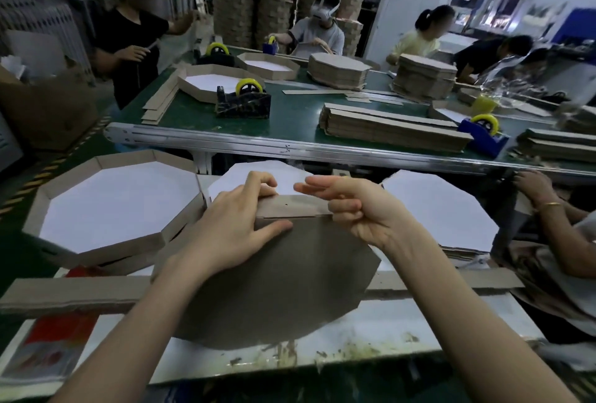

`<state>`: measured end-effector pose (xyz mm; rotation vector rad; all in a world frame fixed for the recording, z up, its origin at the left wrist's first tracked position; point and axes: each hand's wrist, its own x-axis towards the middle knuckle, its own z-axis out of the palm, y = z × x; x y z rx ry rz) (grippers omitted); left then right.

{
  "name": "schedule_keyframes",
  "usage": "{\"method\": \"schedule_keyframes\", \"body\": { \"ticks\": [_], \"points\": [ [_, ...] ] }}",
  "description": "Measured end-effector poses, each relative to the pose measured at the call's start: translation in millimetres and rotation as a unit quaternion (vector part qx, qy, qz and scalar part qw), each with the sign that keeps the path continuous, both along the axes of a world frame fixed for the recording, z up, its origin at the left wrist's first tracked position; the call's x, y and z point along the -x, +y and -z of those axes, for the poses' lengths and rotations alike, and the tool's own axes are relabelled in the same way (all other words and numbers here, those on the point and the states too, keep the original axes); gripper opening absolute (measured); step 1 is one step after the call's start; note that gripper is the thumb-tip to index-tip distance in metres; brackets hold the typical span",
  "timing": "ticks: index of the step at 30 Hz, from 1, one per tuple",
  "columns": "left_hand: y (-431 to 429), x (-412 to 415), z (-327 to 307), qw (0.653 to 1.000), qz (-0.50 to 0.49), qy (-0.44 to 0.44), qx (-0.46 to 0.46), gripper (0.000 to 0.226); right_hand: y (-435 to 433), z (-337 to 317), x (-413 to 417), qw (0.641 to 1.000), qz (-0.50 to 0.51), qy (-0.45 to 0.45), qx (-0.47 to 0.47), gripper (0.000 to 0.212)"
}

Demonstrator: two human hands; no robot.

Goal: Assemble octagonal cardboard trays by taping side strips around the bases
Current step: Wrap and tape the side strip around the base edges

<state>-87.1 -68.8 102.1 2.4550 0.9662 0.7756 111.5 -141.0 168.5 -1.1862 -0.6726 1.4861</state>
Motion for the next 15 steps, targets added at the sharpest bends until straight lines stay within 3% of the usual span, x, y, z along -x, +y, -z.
{"method": "schedule_keyframes", "body": {
  "ticks": [8, 15],
  "points": [
    [-8.9, 7.8, -3.7, 0.992, 0.024, 0.067, -0.102, 0.044, -40.9, 22.4, 16.1, 0.99, 0.039, 0.134, 0.018, 0.031],
    [-16.1, 8.9, -7.5, 0.984, 0.038, 0.123, -0.126, 0.044, -54.4, 34.1, 22.8, 0.987, 0.035, 0.152, 0.028, 0.03]
  ]
}}
